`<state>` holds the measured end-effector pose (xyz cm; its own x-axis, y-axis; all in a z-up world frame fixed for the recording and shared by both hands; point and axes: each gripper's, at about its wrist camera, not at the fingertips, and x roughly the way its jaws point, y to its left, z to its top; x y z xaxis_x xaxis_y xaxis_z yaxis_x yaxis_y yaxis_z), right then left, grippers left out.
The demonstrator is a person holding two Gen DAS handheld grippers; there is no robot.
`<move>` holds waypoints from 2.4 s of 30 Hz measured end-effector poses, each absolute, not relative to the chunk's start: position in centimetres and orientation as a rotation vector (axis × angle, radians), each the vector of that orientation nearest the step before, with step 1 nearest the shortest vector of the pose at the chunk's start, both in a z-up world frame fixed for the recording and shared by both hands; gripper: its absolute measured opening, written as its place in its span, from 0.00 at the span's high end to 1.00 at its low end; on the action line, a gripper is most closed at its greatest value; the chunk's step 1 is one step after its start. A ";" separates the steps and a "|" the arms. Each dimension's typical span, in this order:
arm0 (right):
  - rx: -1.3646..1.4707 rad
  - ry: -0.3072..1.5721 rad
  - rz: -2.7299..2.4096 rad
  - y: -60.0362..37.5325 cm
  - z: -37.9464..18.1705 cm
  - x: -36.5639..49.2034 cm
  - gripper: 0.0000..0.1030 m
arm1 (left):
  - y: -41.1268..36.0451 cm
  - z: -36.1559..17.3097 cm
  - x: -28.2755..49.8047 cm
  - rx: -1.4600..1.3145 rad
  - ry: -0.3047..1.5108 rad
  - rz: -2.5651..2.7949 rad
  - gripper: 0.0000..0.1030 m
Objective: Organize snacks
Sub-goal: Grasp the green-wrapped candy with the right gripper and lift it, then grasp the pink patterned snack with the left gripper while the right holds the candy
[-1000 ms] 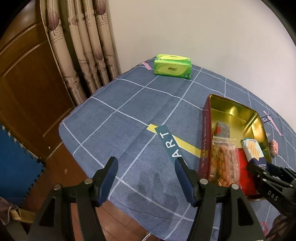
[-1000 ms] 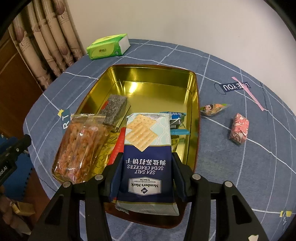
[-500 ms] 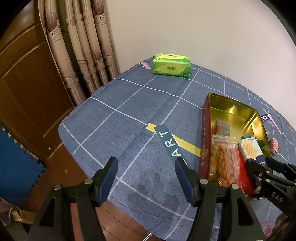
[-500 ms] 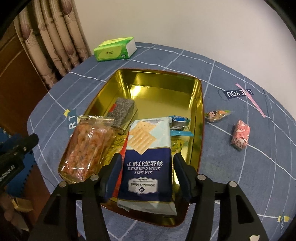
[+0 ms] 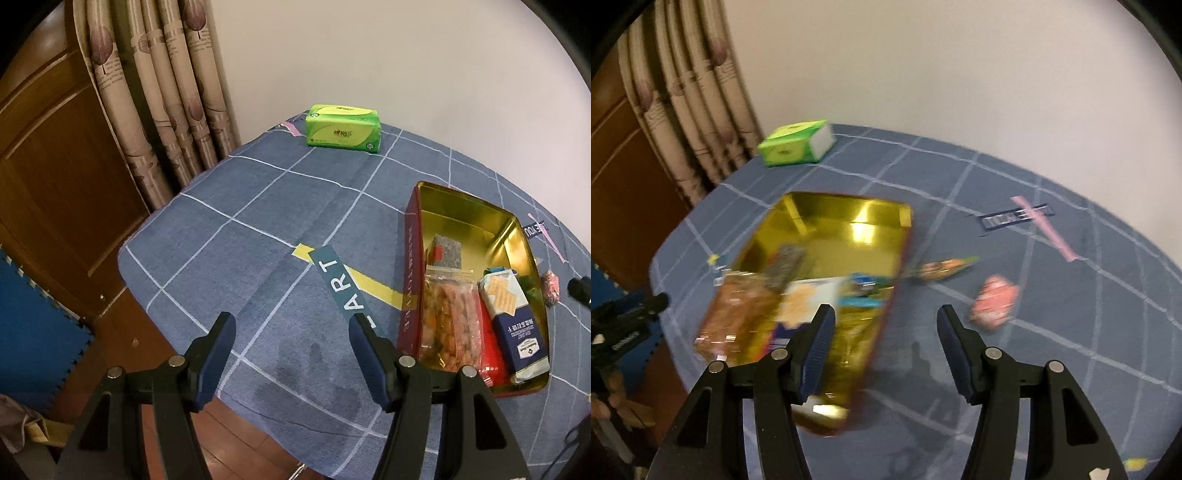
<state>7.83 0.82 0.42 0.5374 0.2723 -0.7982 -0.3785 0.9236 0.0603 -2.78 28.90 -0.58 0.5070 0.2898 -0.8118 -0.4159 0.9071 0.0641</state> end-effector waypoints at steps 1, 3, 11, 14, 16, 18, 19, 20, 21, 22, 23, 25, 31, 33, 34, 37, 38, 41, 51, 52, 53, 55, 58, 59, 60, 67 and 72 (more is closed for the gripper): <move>-0.134 0.927 0.385 0.3 0.3 8.3 0.47 | 28.9 -0.6 -2.8 -0.146 0.947 0.429 0.37; -0.147 0.946 0.384 -0.6 -0.5 9.6 0.47 | 29.0 -0.5 -2.7 -0.157 0.942 0.428 0.37; -0.001 1.049 0.366 -1.3 -2.8 14.3 0.49 | 29.9 -1.1 -2.1 -0.174 0.961 0.462 0.37; 0.035 1.080 0.334 -0.6 -3.4 15.7 0.57 | 29.9 -1.0 -2.1 -0.174 0.953 0.462 0.37; 0.082 1.101 0.311 -0.3 -3.9 16.5 0.58 | 29.8 -0.9 -2.1 -0.166 0.948 0.457 0.37; 0.124 1.127 0.282 -0.2 -4.4 17.3 0.60 | 29.7 -0.8 -2.1 -0.162 0.946 0.453 0.37; 0.156 1.141 0.271 -0.2 -4.7 17.7 0.60 | 29.7 -0.8 -2.1 -0.164 0.944 0.449 0.37; 0.174 1.155 0.261 0.0 -5.0 17.9 0.63 | 29.7 -0.8 -2.1 -0.169 0.941 0.445 0.37; 0.183 1.170 0.245 0.3 -5.2 18.2 0.67 | 29.7 -0.7 -2.2 -0.170 0.940 0.443 0.37; 0.197 1.187 0.224 0.5 -5.5 18.6 0.68 | 29.7 -0.7 -2.1 -0.170 0.938 0.441 0.37; 0.205 1.198 0.211 0.6 -5.7 18.9 0.69 | 29.8 -0.7 -2.1 -0.171 0.937 0.440 0.37; 0.201 1.214 0.177 1.0 -6.0 19.4 0.70 | 29.9 -0.7 -2.1 -0.177 0.936 0.438 0.37; 0.170 1.238 0.127 1.8 -6.9 20.3 0.72 | 30.2 -0.7 -2.1 -0.199 0.936 0.425 0.37; 0.147 1.231 0.130 2.0 -6.8 20.1 0.73 | 30.3 -0.8 -2.1 -0.197 0.939 0.425 0.37; 0.140 1.229 0.139 1.9 -6.8 20.1 0.73 | 30.3 -0.9 -2.1 -0.199 0.941 0.422 0.37; 0.103 1.215 0.174 1.8 -6.8 19.6 0.73 | 30.2 -0.8 -2.0 -0.198 0.941 0.422 0.37; 0.093 1.215 0.181 1.7 -6.9 19.6 0.73 | 30.2 -0.9 -2.0 -0.199 0.941 0.423 0.37; 0.113 1.230 0.239 1.0 -7.5 19.4 0.73 | 30.3 -0.9 -1.9 -0.201 0.941 0.425 0.37; 0.009 1.174 0.279 1.2 -7.5 18.8 0.85 | 30.0 -1.1 -1.8 -0.174 0.950 0.447 0.37; 0.020 1.175 0.285 1.0 -7.5 18.7 0.85 | 30.0 -1.2 -1.8 -0.172 0.953 0.451 0.37; 0.026 1.175 0.289 0.9 -7.5 18.7 0.85 | 30.0 -1.2 -1.7 -0.165 0.958 0.459 0.37; 0.033 1.156 0.294 0.6 -7.0 18.3 0.85 | 30.0 -1.3 -1.7 -0.155 0.960 0.469 0.37; 0.022 1.097 0.304 -0.3 -5.2 17.0 0.85 | 30.1 -1.5 -1.7 -0.148 0.966 0.487 0.37; 0.013 1.073 0.304 -0.8 -4.5 16.4 0.85 | 30.1 -1.5 -1.8 -0.151 0.969 0.490 0.37; 0.003 1.055 0.305 -1.3 -3.9 15.9 0.85 | 30.1 -1.5 -1.8 -0.149 0.970 0.493 0.37; -0.100 0.963 0.231 -6.9 -2.2 12.1 0.85 | 29.3 -1.2 -1.9 -0.124 0.951 0.484 0.37; -0.090 0.987 0.182 -12.2 -3.8 10.4 0.85 | 26.9 0.0 -2.0 -0.075 0.902 0.436 0.37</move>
